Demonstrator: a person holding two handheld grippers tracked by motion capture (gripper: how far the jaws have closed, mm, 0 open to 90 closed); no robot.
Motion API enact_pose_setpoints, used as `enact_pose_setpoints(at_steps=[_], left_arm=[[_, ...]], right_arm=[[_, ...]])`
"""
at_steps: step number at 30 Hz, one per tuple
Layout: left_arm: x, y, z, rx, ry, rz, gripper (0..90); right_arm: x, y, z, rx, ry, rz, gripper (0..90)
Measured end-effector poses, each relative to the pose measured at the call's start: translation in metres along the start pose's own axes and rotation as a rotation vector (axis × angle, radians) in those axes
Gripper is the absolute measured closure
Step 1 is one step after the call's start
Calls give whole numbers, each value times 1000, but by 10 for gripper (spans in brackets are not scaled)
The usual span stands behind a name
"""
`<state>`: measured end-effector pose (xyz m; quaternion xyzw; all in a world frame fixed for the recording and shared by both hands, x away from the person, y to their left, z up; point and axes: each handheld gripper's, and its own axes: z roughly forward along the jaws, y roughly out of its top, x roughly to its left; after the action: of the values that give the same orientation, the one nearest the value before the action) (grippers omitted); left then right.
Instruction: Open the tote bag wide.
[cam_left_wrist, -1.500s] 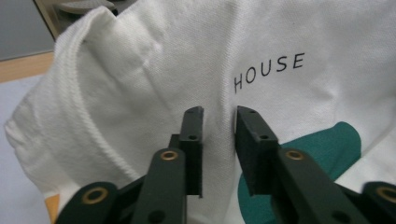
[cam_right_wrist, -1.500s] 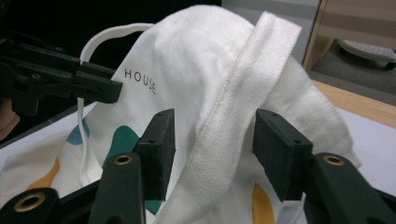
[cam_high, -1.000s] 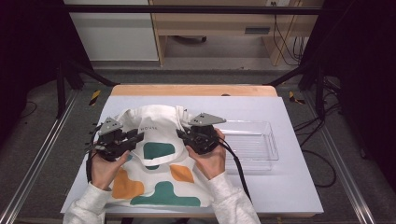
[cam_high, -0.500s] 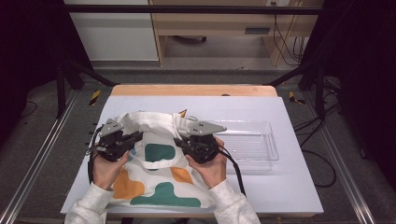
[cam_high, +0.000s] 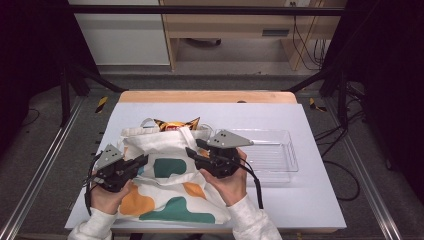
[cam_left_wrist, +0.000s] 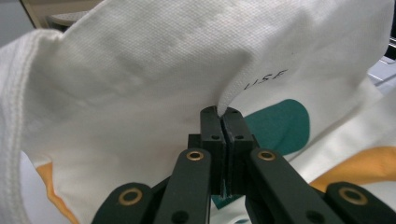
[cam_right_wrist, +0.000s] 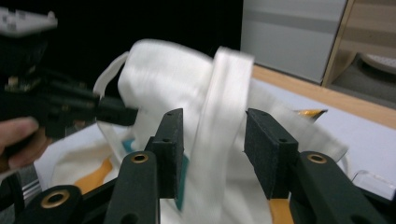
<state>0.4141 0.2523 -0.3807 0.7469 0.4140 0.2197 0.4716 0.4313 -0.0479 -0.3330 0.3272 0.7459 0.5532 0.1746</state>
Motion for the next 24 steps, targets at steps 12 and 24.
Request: enact_pose_setpoints(at_steps=[12,24], left_arm=[[-7,-19,-1,44,-15,26,889],[-10,-2,-27,-79,-30,23,809]], right_arm=[[-13,24,31,-36,-15,45,791],[-10,9,50,86,33,39,900]])
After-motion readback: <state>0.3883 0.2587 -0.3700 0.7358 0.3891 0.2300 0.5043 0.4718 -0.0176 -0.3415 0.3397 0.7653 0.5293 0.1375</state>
